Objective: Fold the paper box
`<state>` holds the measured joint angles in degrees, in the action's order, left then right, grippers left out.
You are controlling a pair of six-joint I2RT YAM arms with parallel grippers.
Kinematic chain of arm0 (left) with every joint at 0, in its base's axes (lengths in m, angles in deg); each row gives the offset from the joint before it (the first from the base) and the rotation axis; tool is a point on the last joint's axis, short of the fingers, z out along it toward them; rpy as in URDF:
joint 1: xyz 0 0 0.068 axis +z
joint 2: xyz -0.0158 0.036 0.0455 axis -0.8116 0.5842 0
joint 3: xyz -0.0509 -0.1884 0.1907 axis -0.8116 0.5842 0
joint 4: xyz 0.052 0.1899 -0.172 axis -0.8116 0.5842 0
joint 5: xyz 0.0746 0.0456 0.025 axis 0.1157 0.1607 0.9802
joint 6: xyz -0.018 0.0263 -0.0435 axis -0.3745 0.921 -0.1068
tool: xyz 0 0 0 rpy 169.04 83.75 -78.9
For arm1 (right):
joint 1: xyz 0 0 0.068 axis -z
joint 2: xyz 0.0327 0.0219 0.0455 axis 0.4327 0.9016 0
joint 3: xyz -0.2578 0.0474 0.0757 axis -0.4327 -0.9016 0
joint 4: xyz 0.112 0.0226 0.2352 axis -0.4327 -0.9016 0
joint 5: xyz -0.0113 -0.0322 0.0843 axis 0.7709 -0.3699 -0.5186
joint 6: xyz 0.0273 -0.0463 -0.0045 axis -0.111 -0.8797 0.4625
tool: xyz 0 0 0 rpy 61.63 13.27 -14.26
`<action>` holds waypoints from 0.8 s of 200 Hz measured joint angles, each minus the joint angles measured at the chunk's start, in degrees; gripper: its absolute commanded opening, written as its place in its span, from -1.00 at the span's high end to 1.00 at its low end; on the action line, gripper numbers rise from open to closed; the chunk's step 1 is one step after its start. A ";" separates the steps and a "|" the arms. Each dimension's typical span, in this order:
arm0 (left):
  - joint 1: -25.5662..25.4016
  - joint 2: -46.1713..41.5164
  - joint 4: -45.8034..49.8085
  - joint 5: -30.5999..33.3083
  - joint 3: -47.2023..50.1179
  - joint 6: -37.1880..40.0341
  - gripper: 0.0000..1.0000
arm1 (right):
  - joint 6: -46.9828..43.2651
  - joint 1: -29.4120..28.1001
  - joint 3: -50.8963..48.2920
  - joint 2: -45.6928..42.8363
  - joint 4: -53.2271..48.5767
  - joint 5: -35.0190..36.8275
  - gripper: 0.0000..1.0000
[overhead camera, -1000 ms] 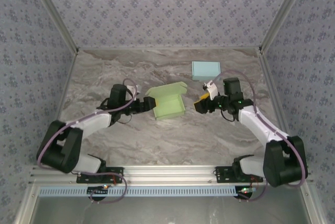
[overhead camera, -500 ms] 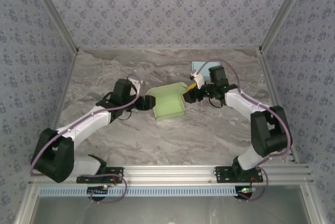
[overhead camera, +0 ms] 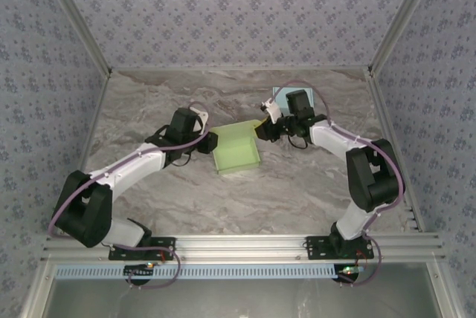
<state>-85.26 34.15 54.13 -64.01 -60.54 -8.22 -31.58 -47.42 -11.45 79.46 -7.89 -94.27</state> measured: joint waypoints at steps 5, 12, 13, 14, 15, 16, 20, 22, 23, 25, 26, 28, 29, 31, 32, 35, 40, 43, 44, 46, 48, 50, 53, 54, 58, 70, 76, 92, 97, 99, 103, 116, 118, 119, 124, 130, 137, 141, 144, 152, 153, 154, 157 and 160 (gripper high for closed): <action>-0.11 0.00 0.39 0.35 -0.20 -0.04 0.47 | 0.52 -0.72 -0.57 -0.35 0.20 1.20 0.58; -0.31 0.00 1.09 1.16 -0.55 -0.31 0.47 | 1.18 -2.05 -1.57 -1.11 0.57 3.43 0.58; -0.33 0.02 1.20 1.25 -0.57 -0.35 0.47 | 1.29 -2.23 -1.70 -1.22 0.61 3.69 0.58; -0.33 0.02 1.27 1.31 -0.61 -0.37 0.47 | 1.46 -2.56 -1.92 -1.44 0.68 4.26 0.58; -0.39 0.04 1.42 1.51 -0.68 -0.39 0.47 | 1.55 -2.71 -2.03 -1.55 0.74 4.57 0.58; -0.42 0.04 1.49 1.60 -0.72 -0.39 0.47 | 1.70 -3.02 -2.27 -1.79 0.87 5.01 0.59; -0.57 0.09 1.95 2.10 -0.90 -0.52 0.47 | 2.10 -3.82 -2.89 -2.29 1.14 6.19 0.60; -0.61 0.11 2.08 2.29 -0.94 -0.59 0.47 | 2.43 -4.33 -3.23 -2.64 1.33 7.10 0.62; -0.66 0.11 2.19 2.38 -0.96 -0.66 0.47 | 2.51 -4.48 -3.34 -2.78 1.42 7.39 0.62; -0.68 0.11 2.29 2.62 -1.01 -0.74 0.47 | 2.69 -4.90 -3.69 -3.08 1.55 8.07 0.63; -0.68 0.13 2.36 2.75 -1.03 -0.76 0.48 | 2.89 -5.20 -3.91 -3.30 1.75 8.57 0.63; -0.70 0.15 2.60 3.06 -1.07 -0.81 0.48 | 3.17 -5.68 -4.24 -3.69 1.95 9.49 0.65; -0.72 0.17 2.75 3.19 -1.09 -0.85 0.49 | 3.28 -5.81 -4.35 -3.80 2.05 9.77 0.65; -0.74 0.20 2.91 3.32 -1.11 -0.96 0.50 | 3.63 -6.21 -4.68 -4.11 2.29 10.49 0.67; -0.74 0.22 3.04 3.48 -1.16 -0.96 0.50 | 3.69 -6.36 -4.79 -4.24 2.36 10.75 0.68; -0.74 0.28 3.28 3.85 -1.20 -1.16 0.52 | 4.11 -6.99 -5.22 -4.76 2.80 11.98 0.71; -0.74 0.42 3.56 4.39 -1.31 -1.36 0.53 | 4.83 -8.07 -6.05 -5.64 3.52 14.05 0.74; -0.74 0.52 3.80 4.76 -1.42 -1.55 0.54 | 5.49 -8.57 -6.47 -6.03 3.87 15.15 0.75; -0.74 0.55 3.85 4.83 -1.44 -1.55 0.55 | 5.62 -8.68 -6.58 -6.14 4.02 15.39 0.75; -0.74 0.66 4.09 4.96 -1.55 -1.68 0.56 | 5.70 -9.01 -6.86 -6.40 4.26 16.11 0.75; -0.74 0.76 4.26 5.14 -1.66 -1.92 0.57 | 5.99 -9.42 -7.17 -6.71 4.63 16.98 0.75; -0.76 0.81 4.44 5.29 -1.79 -1.88 0.57 | 6.45 -9.77 -7.50 -6.95 4.90 17.81 0.75; -0.76 0.94 4.68 5.51 -1.95 -2.10 0.59 | 6.80 -10.23 -7.91 -7.30 5.33 18.84 0.75; -0.76 1.01 4.70 5.60 -1.99 -2.21 0.59 | 6.95 -10.47 -8.09 -7.48 5.53 19.41 0.75; -0.79 1.18 5.07 5.92 -2.27 -2.29 0.61 | 7.50 -11.04 -8.57 -7.80 6.05 20.65 0.75; -0.90 1.84 6.08 6.58 -3.10 -3.08 0.64 | 8.92 -12.68 -9.57 -8.50 7.43 24.48 0.76; -0.92 2.05 6.56 6.78 -3.54 -3.52 0.65 | 9.62 -13.31 -9.81 -8.61 7.96 26.27 0.77; -1.01 2.64 7.28 7.41 -4.39 -4.44 0.71 | 11.41 -14.51 -10.25 -8.61 9.46 29.99 0.77; -1.05 2.75 7.39 7.58 -4.55 -4.83 0.72 | 12.07 -14.93 -10.47 -8.61 9.97 31.15 0.78; -1.07 2.80 7.45 7.63 -4.57 -4.96 0.72 | 12.20 -15.04 -10.51 -8.61 10.14 31.39 0.78; -1.09 2.80 7.56 7.67 -4.61 -5.25 0.72 | 12.87 -15.41 -10.64 -8.61 10.49 32.26 0.78; -1.29 2.89 7.76 8.17 -4.68 -5.99 0.72 | 14.64 -16.46 -11.02 -8.61 11.47 34.77 0.82; -1.29 2.91 7.76 8.24 -4.68 -6.14 0.72 | 14.97 -16.63 -11.08 -8.61 11.63 35.17 0.82; -1.29 2.91 7.76 8.28 -4.68 -6.27 0.72 | 15.15 -16.74 -11.13 -8.61 11.74 35.43 0.82; -1.38 2.93 7.76 8.39 -4.68 -6.60 0.73 | 15.96 -17.20 -11.30 -8.61 12.15 36.50 0.82; -1.42 2.95 7.76 8.50 -4.68 -6.99 0.73 | 16.87 -17.77 -11.43 -8.61 12.44 37.81 0.82; -1.55 2.95 7.78 8.76 -4.68 -7.50 0.73 | 18.05 -18.56 -11.63 -8.61 12.92 39.43 0.81; -1.64 2.95 7.78 9.01 -4.68 -7.89 0.73 | 18.86 -19.02 -11.72 -8.61 13.11 40.37 0.81; -1.66 2.95 7.78 9.14 -4.68 -8.07 0.73 | 19.37 -19.37 -11.76 -8.61 13.20 41.05 0.80; -1.77 2.95 7.80 9.44 -4.66 -8.59 0.73 | 20.96 -20.31 -11.85 -8.61 13.51 42.95 0.80; -1.77 2.95 7.80 9.55 -4.66 -8.74 0.73 | 21.07 -20.39 -11.85 -8.61 13.51 43.12 0.80; -1.79 2.95 7.80 9.57 -4.66 -8.85 0.74 | 21.38 -20.57 -11.85 -8.61 13.53 43.41 0.80; -1.81 2.95 7.78 9.66 -4.66 -8.98 0.73 | 21.94 -20.92 -11.87 -8.61 13.57 44.06 0.79; -1.81 2.95 7.76 9.75 -4.63 -9.27 0.73 | 22.45 -21.24 -11.89 -8.61 13.64 44.72 0.79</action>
<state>-87.07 37.10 61.89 -54.27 -65.17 -17.49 -9.13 -68.66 -23.34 70.84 5.75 -49.55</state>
